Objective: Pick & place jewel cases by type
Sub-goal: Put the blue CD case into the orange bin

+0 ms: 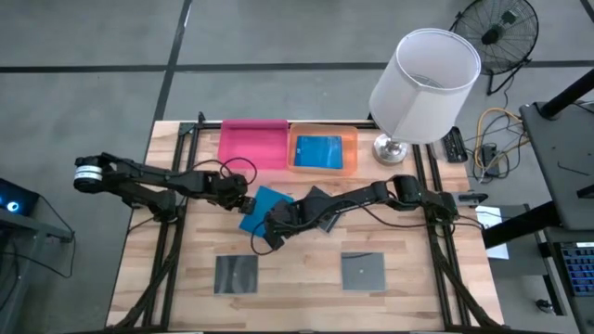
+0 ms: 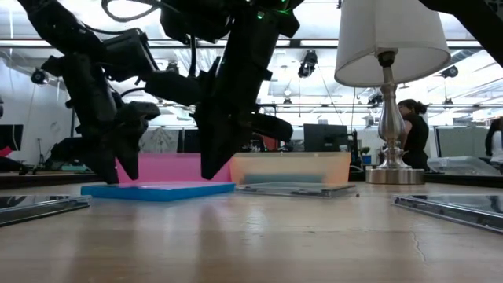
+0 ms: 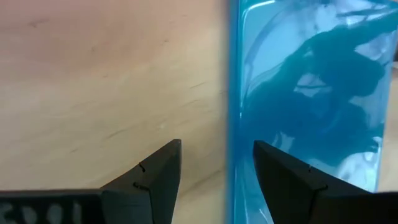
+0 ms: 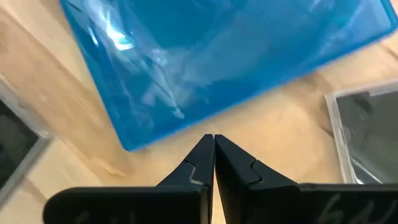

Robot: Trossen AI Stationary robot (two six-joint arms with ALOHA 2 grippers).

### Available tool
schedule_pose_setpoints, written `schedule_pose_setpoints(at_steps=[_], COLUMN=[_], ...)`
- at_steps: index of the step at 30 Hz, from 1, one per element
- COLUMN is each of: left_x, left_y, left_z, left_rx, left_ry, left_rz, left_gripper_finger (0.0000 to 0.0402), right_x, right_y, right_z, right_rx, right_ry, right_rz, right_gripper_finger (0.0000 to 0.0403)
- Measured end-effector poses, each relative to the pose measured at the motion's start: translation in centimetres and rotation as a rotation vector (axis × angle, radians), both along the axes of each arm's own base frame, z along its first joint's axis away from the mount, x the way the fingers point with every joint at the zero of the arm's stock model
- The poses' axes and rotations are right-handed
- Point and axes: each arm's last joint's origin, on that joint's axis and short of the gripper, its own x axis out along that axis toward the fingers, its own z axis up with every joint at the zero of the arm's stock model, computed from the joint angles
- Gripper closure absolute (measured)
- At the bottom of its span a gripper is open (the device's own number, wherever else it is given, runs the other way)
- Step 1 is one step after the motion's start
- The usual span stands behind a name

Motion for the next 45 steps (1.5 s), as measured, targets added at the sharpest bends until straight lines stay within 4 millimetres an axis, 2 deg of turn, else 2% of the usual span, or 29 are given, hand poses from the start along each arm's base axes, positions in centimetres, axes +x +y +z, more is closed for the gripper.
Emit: schedule_pose_setpoints(at_steps=[6, 12, 18, 37, 45], left_x=[0.2, 0.6, 0.8, 2.4, 2.6], left_y=[0.0, 0.0, 0.1, 0.1, 0.1], left_z=[-0.2, 0.0, -0.2, -0.7, -0.1], left_rx=[-0.008, -0.006, -0.006, -0.084, -0.132], left_ry=[-0.003, -0.049, -0.045, -0.149, -0.207], left_rz=[-0.010, -0.014, -0.010, 0.005, 0.020], left_gripper_finger=[0.0220, 0.0220, 0.0220, 0.0220, 0.0219], right_x=[-0.3, -0.8, -0.8, -0.4, -0.4], right_y=[0.2, 0.1, -0.2, -0.5, -0.6], right_z=[-0.4, -2.1, -2.8, -2.6, -2.7], right_rx=[-0.002, -0.008, -0.008, -0.014, -0.017], right_ry=[0.029, 0.038, 0.004, -0.009, 0.002], right_rz=[-0.009, -0.030, -0.020, 0.036, 0.067], right_gripper_finger=[0.0394, 0.0394, 0.0394, 0.0394, 0.0395])
